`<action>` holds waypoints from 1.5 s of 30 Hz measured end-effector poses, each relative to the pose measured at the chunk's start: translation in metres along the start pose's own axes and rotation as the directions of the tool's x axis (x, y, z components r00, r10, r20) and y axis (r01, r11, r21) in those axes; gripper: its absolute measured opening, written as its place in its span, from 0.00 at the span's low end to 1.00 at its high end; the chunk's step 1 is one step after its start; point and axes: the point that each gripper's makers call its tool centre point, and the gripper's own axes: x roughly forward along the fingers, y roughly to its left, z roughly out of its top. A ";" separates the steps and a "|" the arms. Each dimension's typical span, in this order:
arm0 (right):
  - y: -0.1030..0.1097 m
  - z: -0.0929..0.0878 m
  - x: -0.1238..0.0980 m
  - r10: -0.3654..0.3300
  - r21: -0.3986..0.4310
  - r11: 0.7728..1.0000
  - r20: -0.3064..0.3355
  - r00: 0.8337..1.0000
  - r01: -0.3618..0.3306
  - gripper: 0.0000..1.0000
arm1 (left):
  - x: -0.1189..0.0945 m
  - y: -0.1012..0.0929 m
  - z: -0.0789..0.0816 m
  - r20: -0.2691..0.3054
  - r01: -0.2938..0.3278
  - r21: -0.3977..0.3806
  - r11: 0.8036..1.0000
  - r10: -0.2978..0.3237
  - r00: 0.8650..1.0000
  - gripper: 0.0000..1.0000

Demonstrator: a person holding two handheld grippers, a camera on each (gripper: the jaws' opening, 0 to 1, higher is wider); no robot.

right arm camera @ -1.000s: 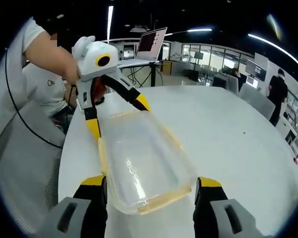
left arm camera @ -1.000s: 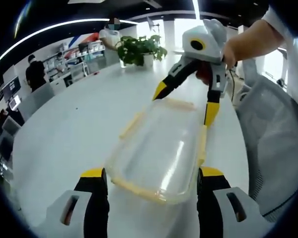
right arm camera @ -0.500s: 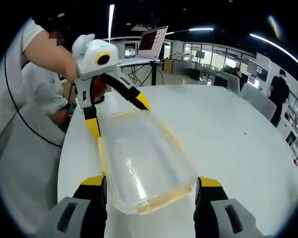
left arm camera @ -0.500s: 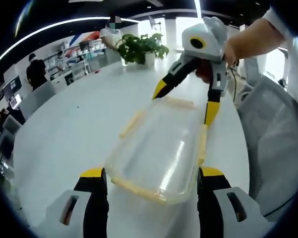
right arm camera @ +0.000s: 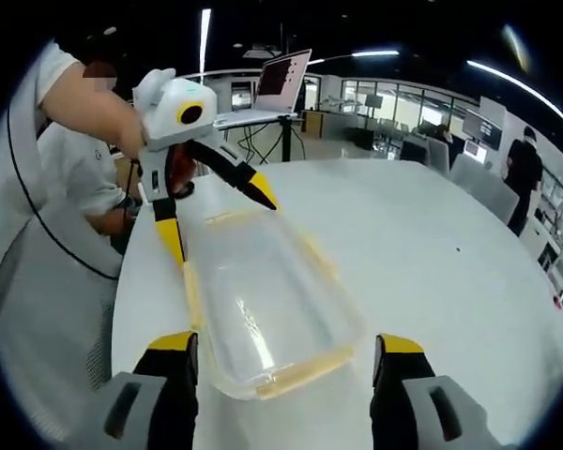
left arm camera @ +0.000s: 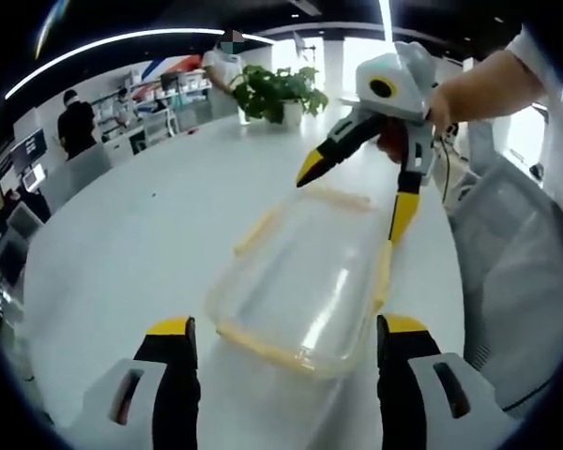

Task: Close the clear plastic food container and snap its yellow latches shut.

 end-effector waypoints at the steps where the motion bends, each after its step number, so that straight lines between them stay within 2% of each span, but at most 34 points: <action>1: 0.000 0.000 -0.001 0.001 0.004 1.000 0.001 1.000 -0.001 0.77 | 0.000 0.000 0.000 0.000 -0.001 0.003 1.000 0.001 1.000 0.77; 10: 0.003 0.001 -0.004 0.004 0.023 1.000 0.003 1.000 -0.004 0.82 | -0.004 -0.004 0.007 0.023 0.010 -0.002 1.000 -0.010 1.000 0.83; 13: 0.004 0.004 -0.005 -0.001 0.036 0.999 0.008 1.000 0.001 0.86 | -0.005 -0.006 0.009 0.030 0.018 -0.018 1.000 -0.017 0.999 0.88; 16: 0.006 0.006 -0.005 -0.001 0.054 0.999 0.014 1.000 0.001 0.96 | -0.008 -0.008 0.012 0.045 0.024 -0.035 0.999 -0.022 0.999 0.92; 18: 0.008 0.007 -0.006 -0.004 0.055 0.998 0.012 1.000 0.003 0.99 | -0.009 -0.009 0.013 0.046 0.023 -0.056 0.998 -0.021 0.999 0.99; 23: 0.009 0.009 -0.010 -0.006 0.068 0.998 0.017 1.000 0.005 0.99 | -0.013 -0.009 0.017 0.067 0.017 -0.071 0.997 -0.012 0.998 0.99; 30: 0.013 0.013 -0.015 -0.011 0.066 0.998 0.029 1.000 0.009 0.99 | -0.019 -0.012 0.018 0.067 0.000 -0.073 0.997 0.005 0.998 0.99; 45: 0.027 0.020 -0.030 -0.015 0.060 0.998 0.067 0.998 0.011 0.99 | -0.036 -0.031 0.021 0.069 -0.019 -0.072 0.997 0.024 0.997 0.99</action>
